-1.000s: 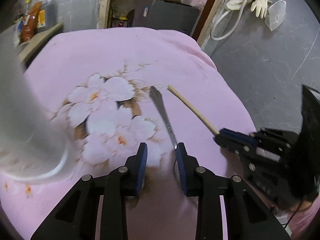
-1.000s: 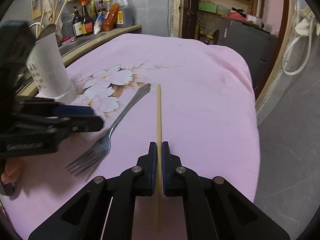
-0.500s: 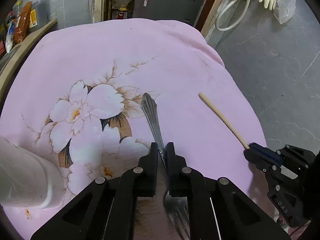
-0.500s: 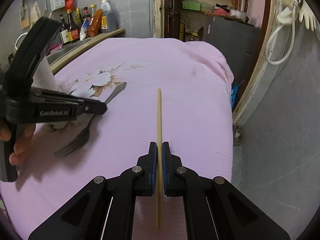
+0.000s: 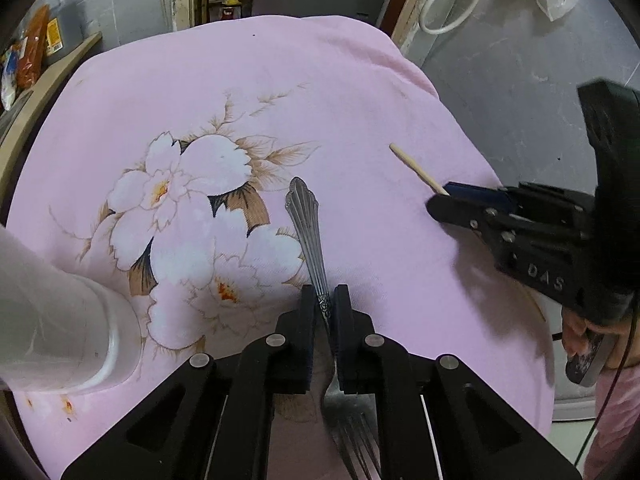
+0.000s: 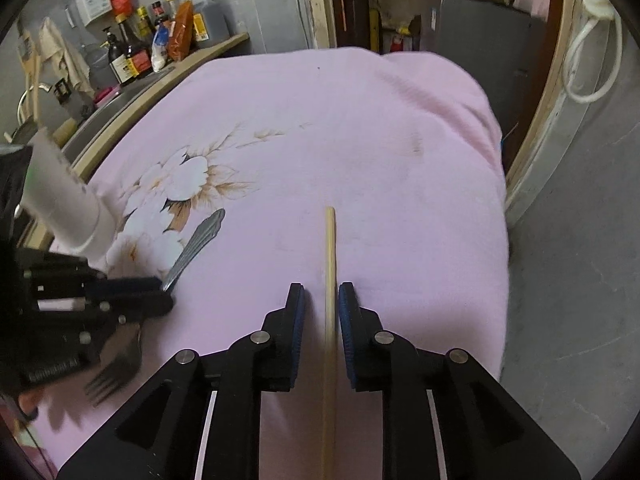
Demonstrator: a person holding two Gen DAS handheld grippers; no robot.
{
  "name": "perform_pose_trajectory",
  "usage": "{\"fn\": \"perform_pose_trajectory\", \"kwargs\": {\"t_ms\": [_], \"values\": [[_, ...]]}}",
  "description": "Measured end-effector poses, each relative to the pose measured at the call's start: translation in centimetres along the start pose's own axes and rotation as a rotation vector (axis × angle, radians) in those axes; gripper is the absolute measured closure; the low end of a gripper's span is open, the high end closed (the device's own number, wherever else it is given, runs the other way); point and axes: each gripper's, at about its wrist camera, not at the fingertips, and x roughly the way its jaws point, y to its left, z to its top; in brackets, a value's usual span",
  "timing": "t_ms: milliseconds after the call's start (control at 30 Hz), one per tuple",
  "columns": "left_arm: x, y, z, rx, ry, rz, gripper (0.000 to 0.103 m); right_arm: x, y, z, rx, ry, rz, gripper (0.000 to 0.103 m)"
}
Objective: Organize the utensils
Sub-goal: 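Grasp the last chopstick with the right gripper while the left gripper grasps the steel fork, then carry the fork and chopstick into the white caddy and open both grippers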
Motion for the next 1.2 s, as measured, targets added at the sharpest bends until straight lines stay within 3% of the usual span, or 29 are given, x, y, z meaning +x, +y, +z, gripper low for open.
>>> {"fn": "perform_pose_trajectory", "kwargs": {"t_ms": [100,300,500,733,967,1200], "values": [[0.0,-0.4,0.1,0.006,-0.003,0.012,0.097,-0.2,-0.2,-0.2,0.024,-0.005,-0.011,0.098],[-1.5,-0.4,-2.2,-0.007,-0.116,0.002,0.100,-2.3,0.1,-2.3,0.065,-0.121,0.018,0.100],[-4.7,-1.0,-4.6,-0.024,-0.305,0.010,0.100,-6.3,2.5,-5.2,0.031,-0.375,0.026,0.100],[-9.9,-1.7,-6.3,-0.048,-0.603,0.073,0.100,-10.5,5.7,-7.0,-0.017,-0.695,0.001,0.100],[-13.8,-0.3,-5.9,-0.098,-0.761,0.070,0.100,-13.2,9.4,-5.5,-0.081,-0.900,-0.003,0.100],[-19.7,2.4,-6.2,-0.137,-0.877,0.056,0.100,-15.6,12.3,-2.5,-0.120,-0.979,0.035,0.100]]}}
